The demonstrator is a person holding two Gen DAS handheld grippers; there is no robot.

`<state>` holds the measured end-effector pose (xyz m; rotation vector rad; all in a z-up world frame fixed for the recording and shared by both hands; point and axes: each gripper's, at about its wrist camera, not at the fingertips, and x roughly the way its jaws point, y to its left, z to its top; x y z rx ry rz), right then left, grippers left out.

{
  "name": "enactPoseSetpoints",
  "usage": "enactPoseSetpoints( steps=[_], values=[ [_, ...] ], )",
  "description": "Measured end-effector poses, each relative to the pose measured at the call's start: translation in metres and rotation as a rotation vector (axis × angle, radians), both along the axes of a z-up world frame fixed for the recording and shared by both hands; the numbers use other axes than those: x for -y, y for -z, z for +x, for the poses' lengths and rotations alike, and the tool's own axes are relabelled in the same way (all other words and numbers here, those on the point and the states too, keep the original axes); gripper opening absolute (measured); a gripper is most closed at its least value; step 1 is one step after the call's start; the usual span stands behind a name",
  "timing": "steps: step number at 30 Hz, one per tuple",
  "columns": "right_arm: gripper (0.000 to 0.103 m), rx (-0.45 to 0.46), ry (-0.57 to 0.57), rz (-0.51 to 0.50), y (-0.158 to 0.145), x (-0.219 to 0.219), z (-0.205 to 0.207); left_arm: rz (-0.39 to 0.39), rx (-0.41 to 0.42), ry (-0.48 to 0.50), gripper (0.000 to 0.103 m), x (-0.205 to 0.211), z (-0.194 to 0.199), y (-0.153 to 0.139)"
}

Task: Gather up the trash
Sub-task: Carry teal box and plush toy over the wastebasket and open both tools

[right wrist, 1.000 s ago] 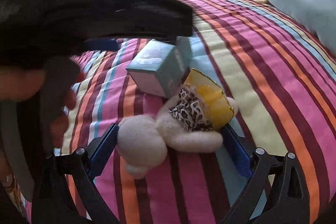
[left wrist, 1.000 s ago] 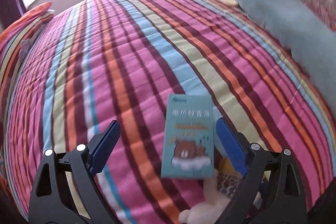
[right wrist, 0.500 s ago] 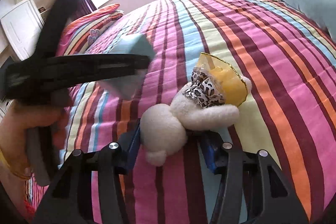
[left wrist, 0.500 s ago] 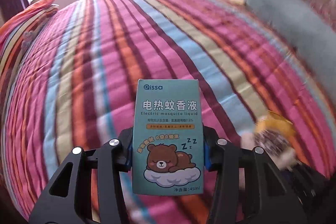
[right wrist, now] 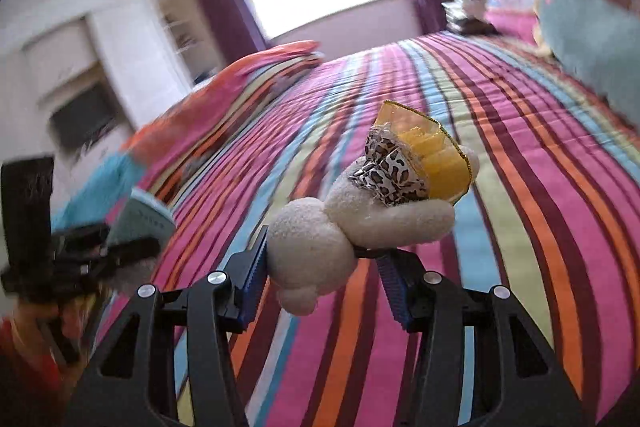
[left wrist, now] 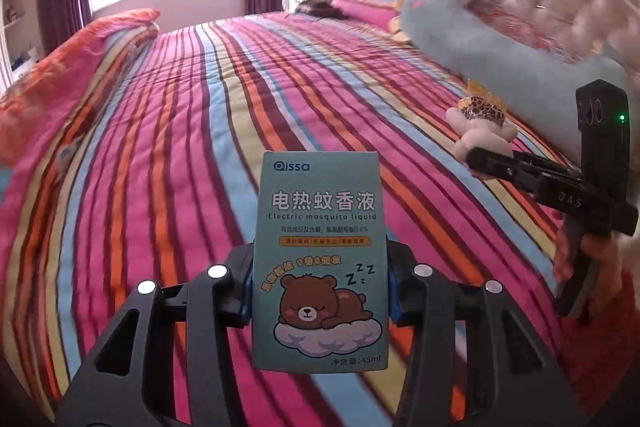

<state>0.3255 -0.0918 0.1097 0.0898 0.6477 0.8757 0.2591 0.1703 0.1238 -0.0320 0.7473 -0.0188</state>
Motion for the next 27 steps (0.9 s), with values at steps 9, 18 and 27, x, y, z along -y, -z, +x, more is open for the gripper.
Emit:
enactPoseSetpoints(
  steps=[9, 18, 27],
  values=[
    [0.049, -0.181, -0.195, -0.088, 0.05, 0.094, -0.246, -0.125, -0.039, 0.032, 0.047, 0.097, -0.241, 0.061],
    [0.049, -0.396, -0.164, -0.368, 0.175, 0.089, -0.295, -0.184, -0.346, 0.08, 0.047, 0.166, -0.296, 0.225],
    [0.07, -0.483, -0.19, -0.535, 0.234, 0.062, -0.299, -0.195, -0.461, 0.042, 0.078, 0.173, -0.295, 0.281]
  ],
)
